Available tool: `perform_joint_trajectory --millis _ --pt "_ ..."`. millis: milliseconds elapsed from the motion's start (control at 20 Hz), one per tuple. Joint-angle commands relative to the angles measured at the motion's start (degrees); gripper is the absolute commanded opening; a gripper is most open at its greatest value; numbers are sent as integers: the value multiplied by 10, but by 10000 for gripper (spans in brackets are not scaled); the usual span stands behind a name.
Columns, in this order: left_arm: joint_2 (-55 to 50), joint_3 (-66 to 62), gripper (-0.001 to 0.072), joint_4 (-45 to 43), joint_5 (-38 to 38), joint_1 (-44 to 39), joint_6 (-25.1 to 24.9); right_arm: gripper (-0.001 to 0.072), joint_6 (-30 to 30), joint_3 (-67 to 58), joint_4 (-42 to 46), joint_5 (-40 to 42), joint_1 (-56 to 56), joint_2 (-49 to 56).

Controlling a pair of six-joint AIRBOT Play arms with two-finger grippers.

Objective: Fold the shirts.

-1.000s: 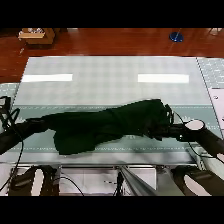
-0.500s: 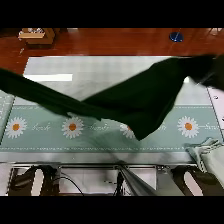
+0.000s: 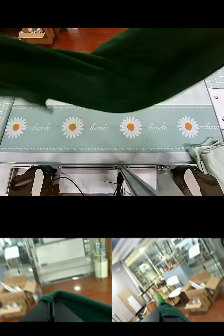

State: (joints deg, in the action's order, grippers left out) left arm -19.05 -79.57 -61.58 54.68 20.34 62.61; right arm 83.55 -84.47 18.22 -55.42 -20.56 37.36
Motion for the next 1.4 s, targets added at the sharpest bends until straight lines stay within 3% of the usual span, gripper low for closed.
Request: perform_joint_trajectory --millis 0,200,400,550,700,850,1100,1350 --pt "14 -61 21 -74 60 0 0 25 41 -48 23 -28 -8 0" --pt "18 -64 22 -120 178 0 3 25 78 -56 183 -127 -8 3" --pt "17 19 22 -119 264 0 45 25 50 -56 404 -319 -7 62" --pt "17 155 21 -92 279 0 78 25 24 -37 441 -364 -6 146" --pt "17 299 21 -19 232 0 78 25 23 -19 440 -338 47 244" --pt "17 423 22 37 136 0 77 25 2 -19 451 -231 131 353" --pt "17 546 22 36 32 0 38 25 5 -19 475 -6 172 481" --pt "17 600 22 36 -78 0 23 25 14 -19 483 77 172 535"
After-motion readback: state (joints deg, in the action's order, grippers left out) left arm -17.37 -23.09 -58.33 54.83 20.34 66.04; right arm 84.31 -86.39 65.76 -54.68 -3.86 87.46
